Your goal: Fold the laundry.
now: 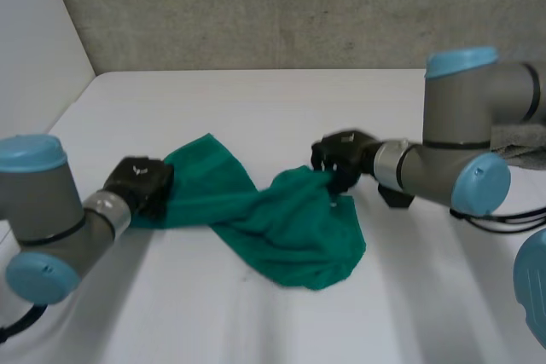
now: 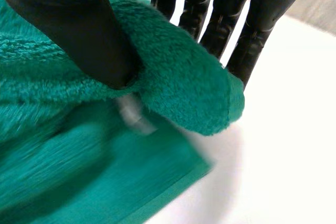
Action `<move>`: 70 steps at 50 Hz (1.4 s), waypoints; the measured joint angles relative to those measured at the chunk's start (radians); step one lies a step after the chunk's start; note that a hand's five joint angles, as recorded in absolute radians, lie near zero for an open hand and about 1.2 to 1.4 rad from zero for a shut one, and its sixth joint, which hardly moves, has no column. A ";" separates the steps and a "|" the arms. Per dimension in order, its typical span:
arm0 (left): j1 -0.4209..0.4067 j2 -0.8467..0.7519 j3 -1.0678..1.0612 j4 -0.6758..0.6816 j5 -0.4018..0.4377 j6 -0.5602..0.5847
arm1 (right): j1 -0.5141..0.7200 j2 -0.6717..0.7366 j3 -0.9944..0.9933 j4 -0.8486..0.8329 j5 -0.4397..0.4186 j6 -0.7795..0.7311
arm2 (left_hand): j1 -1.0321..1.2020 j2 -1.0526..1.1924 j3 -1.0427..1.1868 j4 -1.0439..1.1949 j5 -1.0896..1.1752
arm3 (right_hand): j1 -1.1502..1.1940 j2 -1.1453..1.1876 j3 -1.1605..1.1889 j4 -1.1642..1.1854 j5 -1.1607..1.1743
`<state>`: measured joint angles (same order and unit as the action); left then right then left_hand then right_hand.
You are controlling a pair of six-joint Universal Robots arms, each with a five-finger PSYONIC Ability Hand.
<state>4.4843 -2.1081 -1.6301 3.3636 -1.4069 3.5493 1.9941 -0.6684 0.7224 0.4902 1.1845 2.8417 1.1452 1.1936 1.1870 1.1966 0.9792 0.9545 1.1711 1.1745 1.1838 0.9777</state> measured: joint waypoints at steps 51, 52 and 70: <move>-0.138 0.220 -0.306 0.299 -0.062 0.026 | 0.022 -0.448 0.892 -0.565 0.188 -0.228 | -0.003 -0.045 -0.038 -0.050 -0.004 | 0.022 -0.027 -0.024 -0.027 -0.003; -0.137 0.219 -0.303 0.288 -0.062 0.026 | 0.018 -0.446 0.889 -0.567 0.183 -0.191 | -0.003 -0.046 -0.038 -0.050 -0.004 | -0.107 -0.177 -0.179 -0.186 -0.145; -0.100 0.265 -0.293 0.271 -0.064 0.017 | -0.199 -0.516 0.898 -0.494 0.112 0.092 | -0.003 -0.050 -0.038 -0.055 -0.004 | -0.585 -0.751 -0.759 -0.781 -0.752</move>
<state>4.3839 -1.8429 -1.9231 3.6348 -1.4714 3.5664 1.7953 -1.1842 1.6200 -0.0036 1.2970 2.9337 1.1422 1.1432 1.1488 1.1419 0.9756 0.3698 0.4202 0.4151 0.4031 0.2260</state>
